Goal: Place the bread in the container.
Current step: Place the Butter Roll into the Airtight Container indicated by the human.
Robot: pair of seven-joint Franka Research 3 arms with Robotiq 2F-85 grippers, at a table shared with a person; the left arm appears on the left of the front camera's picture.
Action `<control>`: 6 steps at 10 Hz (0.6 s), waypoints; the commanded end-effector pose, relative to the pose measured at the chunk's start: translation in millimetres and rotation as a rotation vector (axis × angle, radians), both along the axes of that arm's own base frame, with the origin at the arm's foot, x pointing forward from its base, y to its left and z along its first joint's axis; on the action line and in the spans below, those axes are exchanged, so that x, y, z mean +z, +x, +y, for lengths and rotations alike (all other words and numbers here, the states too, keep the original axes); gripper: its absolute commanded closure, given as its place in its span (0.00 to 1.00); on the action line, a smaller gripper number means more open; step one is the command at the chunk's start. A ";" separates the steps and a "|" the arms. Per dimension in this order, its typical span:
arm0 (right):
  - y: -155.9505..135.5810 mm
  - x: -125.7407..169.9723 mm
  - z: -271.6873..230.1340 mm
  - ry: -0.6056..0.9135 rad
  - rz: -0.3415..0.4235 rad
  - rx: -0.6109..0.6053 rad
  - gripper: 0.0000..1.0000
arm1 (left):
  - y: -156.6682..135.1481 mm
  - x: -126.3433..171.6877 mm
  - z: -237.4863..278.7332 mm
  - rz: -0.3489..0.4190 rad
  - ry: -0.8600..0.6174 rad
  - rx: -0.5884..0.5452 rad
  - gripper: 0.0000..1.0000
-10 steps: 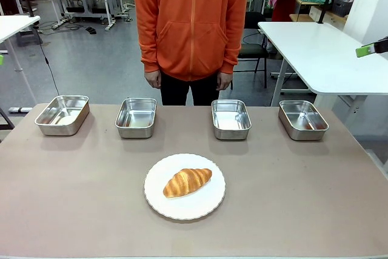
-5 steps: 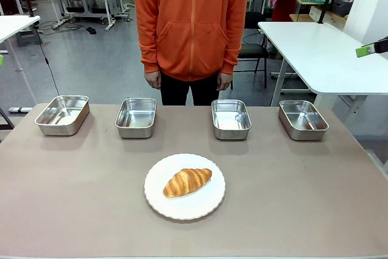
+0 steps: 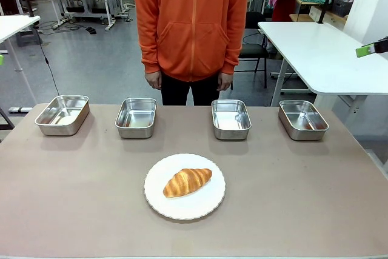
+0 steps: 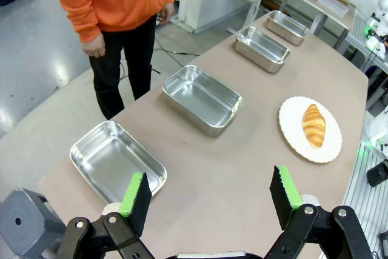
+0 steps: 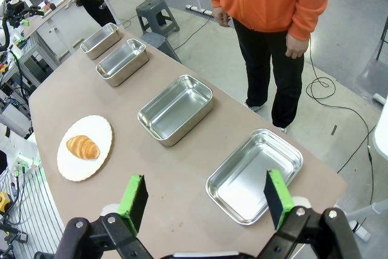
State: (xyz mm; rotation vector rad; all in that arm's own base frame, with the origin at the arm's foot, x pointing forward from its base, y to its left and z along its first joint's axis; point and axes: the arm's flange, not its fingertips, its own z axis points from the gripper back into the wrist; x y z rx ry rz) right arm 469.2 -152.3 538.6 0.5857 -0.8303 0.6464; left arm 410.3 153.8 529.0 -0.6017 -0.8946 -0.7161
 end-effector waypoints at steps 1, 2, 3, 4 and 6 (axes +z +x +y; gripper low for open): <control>0.8 0.9 1.2 -0.002 -0.008 -0.005 0.00 | -0.7 0.3 0.6 -0.003 -0.001 0.001 0.00; 0.8 0.9 1.2 -0.002 -0.008 -0.005 0.00 | -0.7 0.3 0.6 -0.003 -0.001 0.001 0.00; 0.8 0.9 1.2 -0.002 -0.008 -0.005 0.00 | -0.7 0.3 0.6 -0.003 -0.001 0.001 0.00; 0.8 0.9 1.2 -0.002 -0.008 -0.005 0.00 | -0.7 0.3 0.6 -0.003 -0.001 0.001 0.00; 0.8 0.9 1.2 -0.002 -0.008 -0.005 0.00 | -0.7 0.3 0.6 -0.003 -0.001 0.001 0.00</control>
